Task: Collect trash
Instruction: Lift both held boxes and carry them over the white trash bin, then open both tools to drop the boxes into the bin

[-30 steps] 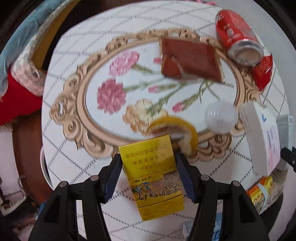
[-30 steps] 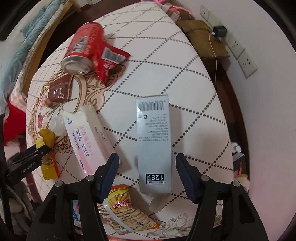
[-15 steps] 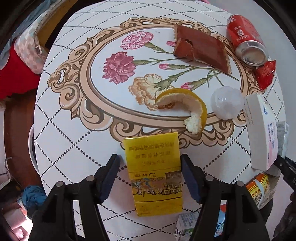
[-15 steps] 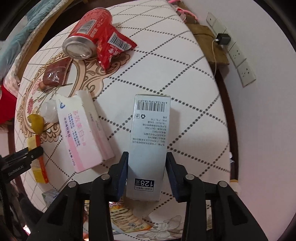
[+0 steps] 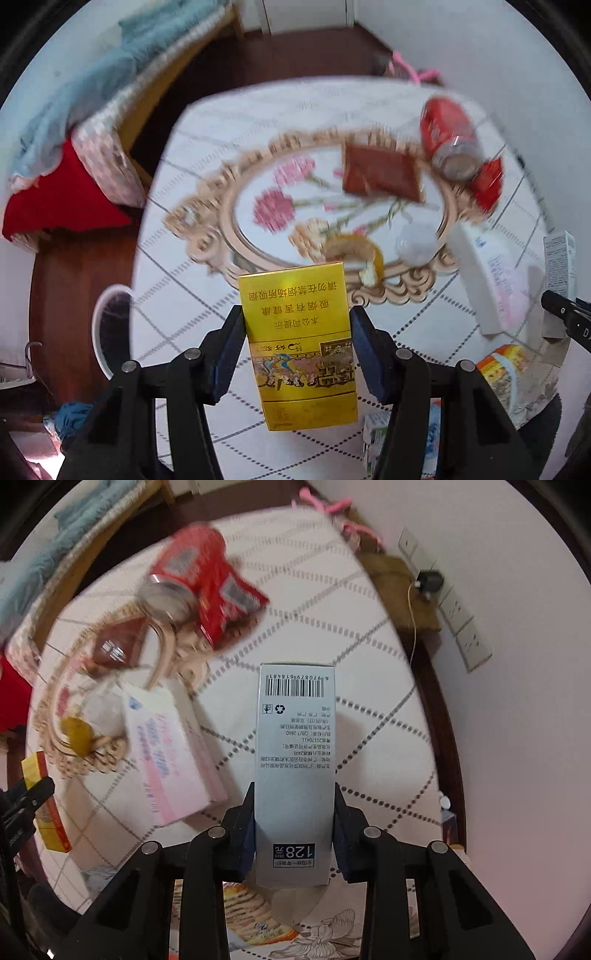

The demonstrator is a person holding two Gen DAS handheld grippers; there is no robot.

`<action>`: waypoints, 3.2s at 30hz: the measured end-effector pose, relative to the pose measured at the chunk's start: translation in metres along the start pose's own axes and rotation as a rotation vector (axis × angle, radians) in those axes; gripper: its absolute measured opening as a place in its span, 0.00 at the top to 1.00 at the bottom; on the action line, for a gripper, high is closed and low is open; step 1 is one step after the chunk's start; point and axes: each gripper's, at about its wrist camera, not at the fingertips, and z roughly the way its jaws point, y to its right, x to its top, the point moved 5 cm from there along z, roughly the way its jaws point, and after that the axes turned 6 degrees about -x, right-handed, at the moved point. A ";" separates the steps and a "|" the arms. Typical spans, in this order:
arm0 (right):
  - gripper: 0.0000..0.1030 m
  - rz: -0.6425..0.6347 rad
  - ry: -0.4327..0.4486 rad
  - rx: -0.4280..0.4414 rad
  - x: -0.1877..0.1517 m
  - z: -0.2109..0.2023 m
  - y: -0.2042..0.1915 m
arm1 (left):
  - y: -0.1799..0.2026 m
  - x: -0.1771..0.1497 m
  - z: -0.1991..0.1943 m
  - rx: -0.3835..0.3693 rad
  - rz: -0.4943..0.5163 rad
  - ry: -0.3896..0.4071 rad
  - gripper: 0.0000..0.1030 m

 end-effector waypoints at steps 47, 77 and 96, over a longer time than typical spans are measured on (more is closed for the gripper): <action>0.65 -0.594 -0.248 0.330 -0.146 0.096 -0.643 | -0.492 -0.126 0.106 -0.133 -0.614 -0.116 0.37; 0.00 -0.687 -0.080 0.255 -0.153 0.037 -0.615 | -0.492 -0.177 0.017 0.118 -0.681 -0.006 0.03; 0.00 -0.673 0.107 0.421 -0.155 -0.112 -0.541 | -0.430 -0.183 -0.105 0.222 -0.628 0.128 0.03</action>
